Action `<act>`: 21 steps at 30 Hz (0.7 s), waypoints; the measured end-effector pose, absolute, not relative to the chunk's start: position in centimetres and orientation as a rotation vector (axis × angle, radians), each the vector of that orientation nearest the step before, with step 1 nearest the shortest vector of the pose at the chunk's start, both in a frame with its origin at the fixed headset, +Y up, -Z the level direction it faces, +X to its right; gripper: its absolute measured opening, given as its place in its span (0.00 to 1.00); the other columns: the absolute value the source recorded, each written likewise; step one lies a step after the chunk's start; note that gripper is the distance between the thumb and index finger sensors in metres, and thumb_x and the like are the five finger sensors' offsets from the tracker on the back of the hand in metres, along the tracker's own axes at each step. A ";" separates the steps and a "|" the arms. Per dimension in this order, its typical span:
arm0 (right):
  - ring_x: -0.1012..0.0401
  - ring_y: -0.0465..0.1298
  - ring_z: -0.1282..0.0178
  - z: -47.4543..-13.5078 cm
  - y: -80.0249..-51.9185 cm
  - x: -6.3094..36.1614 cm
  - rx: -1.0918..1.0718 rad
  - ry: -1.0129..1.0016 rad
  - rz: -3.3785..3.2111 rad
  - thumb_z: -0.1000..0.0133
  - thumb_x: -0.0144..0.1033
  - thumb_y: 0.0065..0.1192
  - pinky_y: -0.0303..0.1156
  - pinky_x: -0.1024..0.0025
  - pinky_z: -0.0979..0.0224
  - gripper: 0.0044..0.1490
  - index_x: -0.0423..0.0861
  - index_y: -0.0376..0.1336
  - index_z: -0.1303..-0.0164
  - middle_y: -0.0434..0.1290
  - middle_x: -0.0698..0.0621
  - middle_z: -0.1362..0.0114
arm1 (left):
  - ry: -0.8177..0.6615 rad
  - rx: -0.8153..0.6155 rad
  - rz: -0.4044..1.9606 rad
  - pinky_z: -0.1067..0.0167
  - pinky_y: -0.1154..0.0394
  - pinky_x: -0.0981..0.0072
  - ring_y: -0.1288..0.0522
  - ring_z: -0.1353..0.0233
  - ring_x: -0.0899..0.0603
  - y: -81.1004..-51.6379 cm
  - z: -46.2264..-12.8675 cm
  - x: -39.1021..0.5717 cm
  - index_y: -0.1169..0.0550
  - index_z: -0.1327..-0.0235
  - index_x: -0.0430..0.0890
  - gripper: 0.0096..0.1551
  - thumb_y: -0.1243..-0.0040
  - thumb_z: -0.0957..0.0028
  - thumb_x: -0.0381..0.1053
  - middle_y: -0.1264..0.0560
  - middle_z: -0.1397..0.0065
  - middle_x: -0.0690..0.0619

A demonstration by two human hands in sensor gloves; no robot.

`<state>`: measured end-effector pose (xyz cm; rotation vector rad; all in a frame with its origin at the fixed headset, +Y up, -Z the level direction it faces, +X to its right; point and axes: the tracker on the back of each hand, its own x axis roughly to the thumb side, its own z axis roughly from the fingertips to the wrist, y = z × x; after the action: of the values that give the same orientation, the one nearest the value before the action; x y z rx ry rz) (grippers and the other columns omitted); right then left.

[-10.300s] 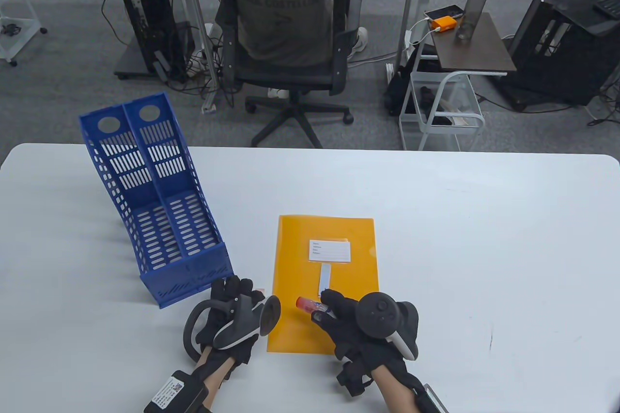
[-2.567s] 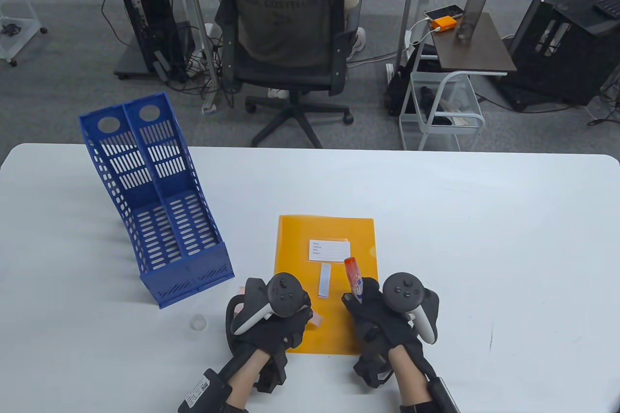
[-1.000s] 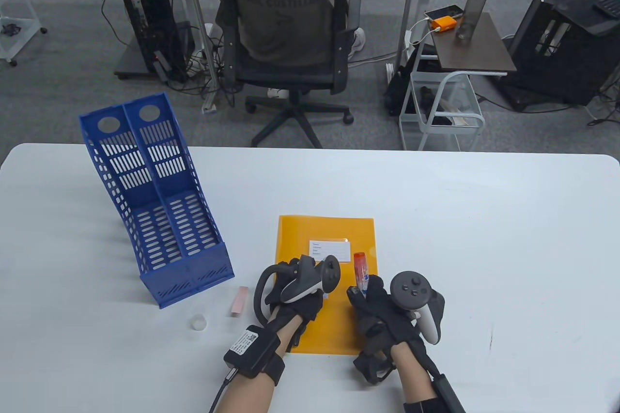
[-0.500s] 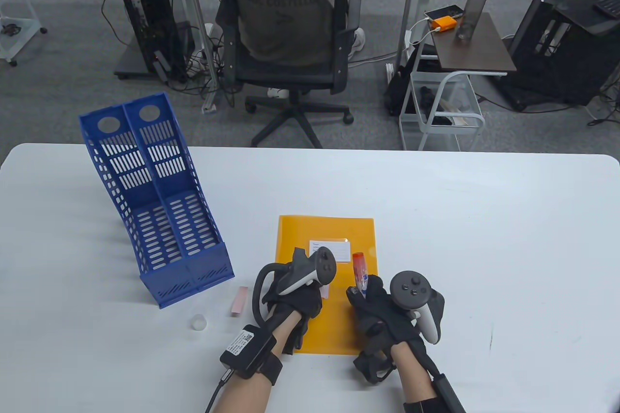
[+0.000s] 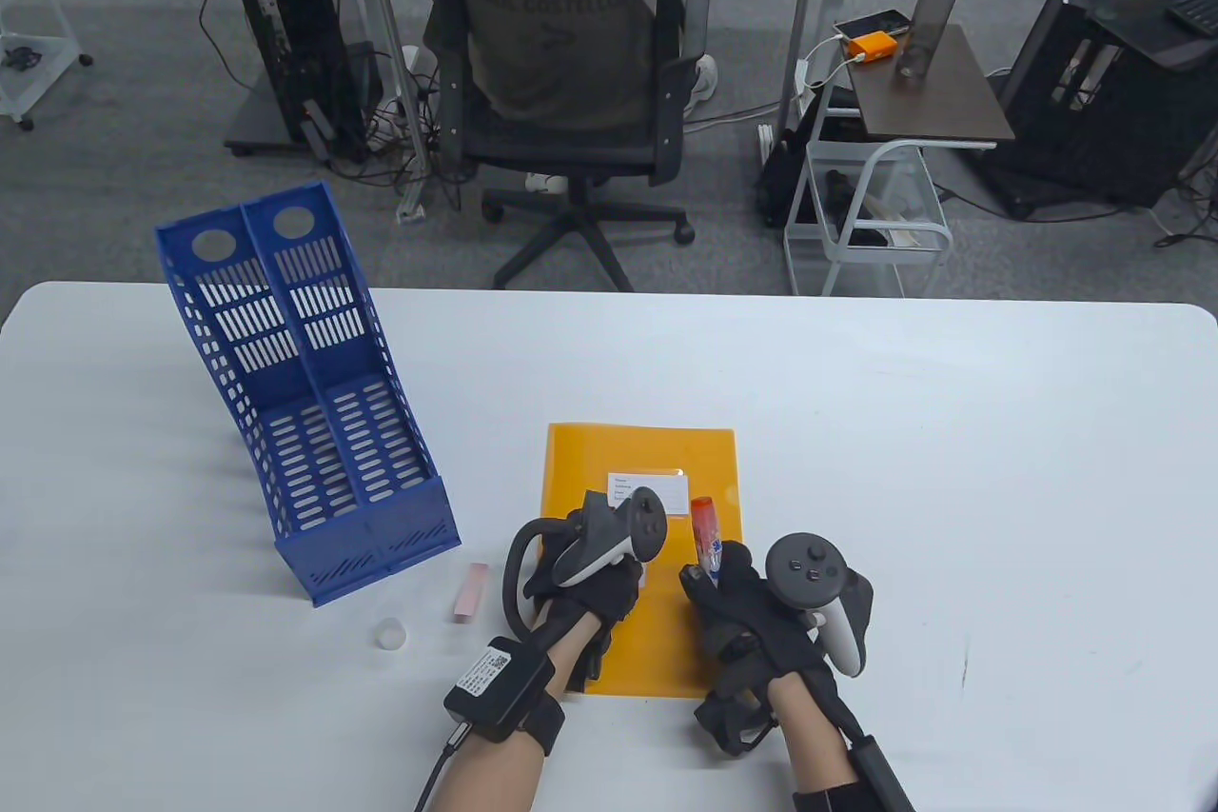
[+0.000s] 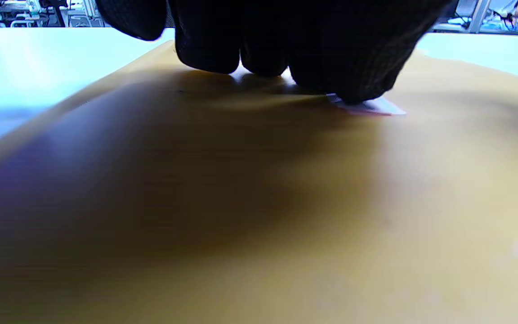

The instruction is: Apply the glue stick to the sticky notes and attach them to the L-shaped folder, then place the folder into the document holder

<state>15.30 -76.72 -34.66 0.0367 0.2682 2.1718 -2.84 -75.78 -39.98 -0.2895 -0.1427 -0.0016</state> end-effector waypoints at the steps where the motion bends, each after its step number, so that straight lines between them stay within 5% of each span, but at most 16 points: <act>1: 0.39 0.69 0.33 -34.7 -76.7 15.3 0.037 0.269 2.172 0.42 0.46 0.52 0.67 0.46 0.35 0.39 0.35 0.49 0.30 0.66 0.33 0.30 | -0.141 -0.302 -0.021 0.27 0.38 0.35 0.31 0.22 0.40 -75.8 -40.0 -2.7 0.21 0.40 0.53 0.23 0.33 0.48 0.55 0.32 0.19 0.51; 12: 0.39 0.69 0.33 -34.7 -76.7 15.3 0.035 0.271 2.171 0.41 0.47 0.52 0.67 0.46 0.35 0.39 0.35 0.49 0.30 0.66 0.33 0.30 | -0.128 -0.385 -0.022 0.26 0.40 0.35 0.35 0.20 0.39 -75.8 -40.3 -2.5 0.36 0.29 0.63 0.32 0.37 0.45 0.56 0.37 0.17 0.50; 21: 0.39 0.69 0.33 -34.7 -76.7 15.3 0.036 0.270 2.173 0.42 0.47 0.52 0.67 0.46 0.35 0.39 0.35 0.49 0.30 0.66 0.33 0.30 | -0.128 -0.427 -0.015 0.25 0.41 0.35 0.36 0.20 0.38 -75.7 -40.6 -2.2 0.43 0.20 0.61 0.41 0.37 0.44 0.54 0.39 0.17 0.48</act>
<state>15.28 -76.74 -34.68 0.0359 0.2704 2.1727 -2.23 -75.67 -40.61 -0.4267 -0.1283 -0.0151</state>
